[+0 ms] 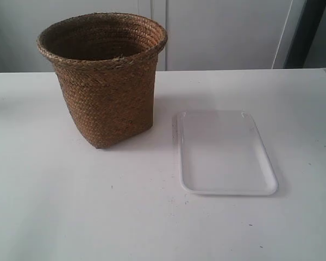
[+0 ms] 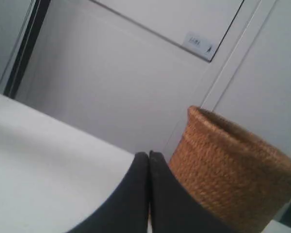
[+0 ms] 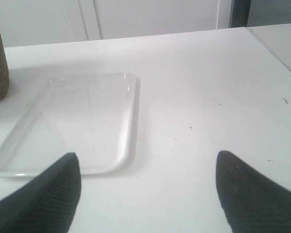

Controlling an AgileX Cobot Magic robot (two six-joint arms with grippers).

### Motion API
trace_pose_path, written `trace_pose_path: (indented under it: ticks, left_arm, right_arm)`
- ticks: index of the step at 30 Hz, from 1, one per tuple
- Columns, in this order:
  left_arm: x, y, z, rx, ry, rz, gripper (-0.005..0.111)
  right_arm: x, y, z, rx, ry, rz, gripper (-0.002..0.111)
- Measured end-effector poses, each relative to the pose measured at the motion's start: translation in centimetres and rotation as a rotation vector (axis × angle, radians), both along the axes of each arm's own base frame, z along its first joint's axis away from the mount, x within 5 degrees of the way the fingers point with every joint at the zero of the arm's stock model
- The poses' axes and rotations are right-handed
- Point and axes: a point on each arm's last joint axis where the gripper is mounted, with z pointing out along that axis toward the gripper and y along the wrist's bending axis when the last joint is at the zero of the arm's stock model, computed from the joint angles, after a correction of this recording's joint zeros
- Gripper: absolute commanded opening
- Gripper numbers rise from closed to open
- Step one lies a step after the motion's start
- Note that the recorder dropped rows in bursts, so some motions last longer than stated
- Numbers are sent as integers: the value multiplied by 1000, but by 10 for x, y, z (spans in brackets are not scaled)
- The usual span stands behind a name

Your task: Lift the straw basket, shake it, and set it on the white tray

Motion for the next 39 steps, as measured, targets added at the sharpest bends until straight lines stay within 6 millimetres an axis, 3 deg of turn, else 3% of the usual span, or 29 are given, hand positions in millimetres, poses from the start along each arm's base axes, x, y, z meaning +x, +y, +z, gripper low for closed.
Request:
trace_pose_path:
  ticks: [2, 9, 14, 20, 29, 32, 34, 39]
  left_arm:
    - [-2, -2, 13, 15, -51, -20, 0]
    - [1, -17, 85, 98, -163, -169, 0]
    - [17, -34, 112, 132, -234, -373, 0]
    - [38, -44, 114, 156, -255, -497, 0]
    - [41, -44, 111, 200, -222, -476, 1]
    - [45, -39, 113, 294, -216, -393, 9]
    - [59, -31, 114, 352, -117, -288, 21]
    - [99, -23, 116, 258, 70, -250, 47]
  right_arm:
    - [0, 0, 0, 0, 0, 0, 72]
    - [0, 0, 0, 0, 0, 0, 72]
    - [0, 0, 0, 0, 0, 0, 72]
    - [0, 0, 0, 0, 0, 0, 72]
    - [0, 0, 0, 2, 0, 0, 72]
    - [0, 0, 0, 2, 0, 0, 72]
    - [0, 0, 0, 2, 0, 0, 72]
    - [0, 0, 0, 2, 0, 0, 72]
